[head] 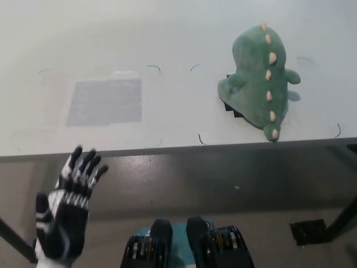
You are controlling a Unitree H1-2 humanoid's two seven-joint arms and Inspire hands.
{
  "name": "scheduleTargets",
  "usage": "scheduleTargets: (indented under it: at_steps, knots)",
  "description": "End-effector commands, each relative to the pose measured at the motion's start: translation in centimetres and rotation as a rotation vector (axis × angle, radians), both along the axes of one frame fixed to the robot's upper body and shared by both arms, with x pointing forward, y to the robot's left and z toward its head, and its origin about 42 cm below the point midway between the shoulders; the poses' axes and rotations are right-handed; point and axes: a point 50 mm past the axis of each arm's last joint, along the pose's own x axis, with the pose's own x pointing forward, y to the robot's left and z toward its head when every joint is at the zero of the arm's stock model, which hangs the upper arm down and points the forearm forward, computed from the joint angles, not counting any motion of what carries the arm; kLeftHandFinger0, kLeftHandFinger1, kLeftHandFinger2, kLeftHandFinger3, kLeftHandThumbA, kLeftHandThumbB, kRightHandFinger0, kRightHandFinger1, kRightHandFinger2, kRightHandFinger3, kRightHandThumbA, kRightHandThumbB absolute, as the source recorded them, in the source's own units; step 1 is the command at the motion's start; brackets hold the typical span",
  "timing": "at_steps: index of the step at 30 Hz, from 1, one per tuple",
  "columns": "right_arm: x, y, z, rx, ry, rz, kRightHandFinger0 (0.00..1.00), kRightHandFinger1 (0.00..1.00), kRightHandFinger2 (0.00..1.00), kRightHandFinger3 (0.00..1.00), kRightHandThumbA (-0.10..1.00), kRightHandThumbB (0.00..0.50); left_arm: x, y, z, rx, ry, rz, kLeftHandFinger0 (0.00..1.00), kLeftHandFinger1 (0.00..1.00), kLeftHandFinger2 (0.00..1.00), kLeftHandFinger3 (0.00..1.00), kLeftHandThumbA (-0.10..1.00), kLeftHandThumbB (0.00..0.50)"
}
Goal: Use both hands to pick up a dinasour on the right side and move it to the left side
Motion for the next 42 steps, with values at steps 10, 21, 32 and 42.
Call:
scheduleTargets:
  at_steps: [10, 21, 32, 42]
  knots:
    - [7.1, 0.6, 7.8, -0.026, -0.133, -0.004, 1.0, 1.0, 1.0, 1.0, 1.0, 0.242, 10.9, -4.7, 7.2, 0.0, -0.068, -0.037, 1.0, 1.0, 1.0, 1.0, 1.0, 0.463]
    - [14.9, 0.7, 11.2, -0.035, -0.091, 0.002, 1.0, 1.0, 1.0, 1.0, 1.0, 0.179, 20.5, -9.1, 10.5, 0.073, -0.021, -0.081, 1.0, 1.0, 1.0, 1.0, 1.0, 0.404]
    - [20.1, 3.1, 8.7, 0.005, 0.036, 0.032, 1.0, 1.0, 1.0, 1.0, 1.0, 0.089, 25.2, -11.3, 9.2, 0.079, 0.089, -0.127, 1.0, 1.0, 1.0, 1.0, 1.0, 0.374]
    - [23.4, 3.7, 7.8, 0.042, 0.069, 0.042, 1.0, 1.0, 1.0, 1.0, 1.0, 0.144, 28.5, -13.3, 9.0, 0.121, 0.155, -0.155, 0.98, 1.0, 1.0, 1.0, 1.0, 0.434]
